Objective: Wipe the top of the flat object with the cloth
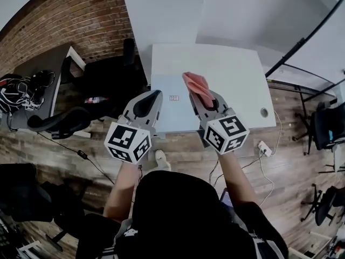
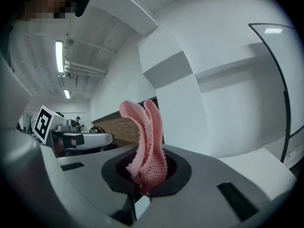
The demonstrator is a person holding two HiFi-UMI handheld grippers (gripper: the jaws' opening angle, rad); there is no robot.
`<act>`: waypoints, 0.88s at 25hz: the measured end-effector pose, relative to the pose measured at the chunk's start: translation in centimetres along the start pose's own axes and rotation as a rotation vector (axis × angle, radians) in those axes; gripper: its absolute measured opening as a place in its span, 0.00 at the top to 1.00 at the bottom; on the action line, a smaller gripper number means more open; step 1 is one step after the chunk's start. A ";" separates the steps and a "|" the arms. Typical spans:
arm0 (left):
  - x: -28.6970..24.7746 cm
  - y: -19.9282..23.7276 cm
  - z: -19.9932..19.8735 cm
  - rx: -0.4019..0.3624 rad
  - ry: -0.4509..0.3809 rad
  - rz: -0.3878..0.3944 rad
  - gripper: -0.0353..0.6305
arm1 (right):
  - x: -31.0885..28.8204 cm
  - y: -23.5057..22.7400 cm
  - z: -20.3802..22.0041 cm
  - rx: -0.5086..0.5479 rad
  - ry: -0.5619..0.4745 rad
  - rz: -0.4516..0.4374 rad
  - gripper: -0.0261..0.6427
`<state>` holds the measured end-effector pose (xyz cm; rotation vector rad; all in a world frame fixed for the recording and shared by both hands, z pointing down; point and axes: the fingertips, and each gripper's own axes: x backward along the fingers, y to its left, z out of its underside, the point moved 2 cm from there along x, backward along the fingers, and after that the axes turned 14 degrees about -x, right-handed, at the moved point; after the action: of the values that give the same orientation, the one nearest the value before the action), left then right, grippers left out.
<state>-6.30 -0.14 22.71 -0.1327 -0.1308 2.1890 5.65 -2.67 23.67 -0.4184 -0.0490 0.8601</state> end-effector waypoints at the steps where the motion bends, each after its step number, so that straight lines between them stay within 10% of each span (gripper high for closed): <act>1: -0.3 1.0 0.0 0.004 -0.007 -0.001 0.93 | -0.8 0.0 -0.2 0.002 -0.003 0.006 0.89; 22: -4.2 8.5 5.4 0.078 0.068 0.082 0.93 | -7.8 -3.7 0.8 -0.039 0.024 0.135 0.89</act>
<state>-11.47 -8.76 27.02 -0.1713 -0.0012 2.2651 3.03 -10.32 26.82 -0.4729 -0.0153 0.9883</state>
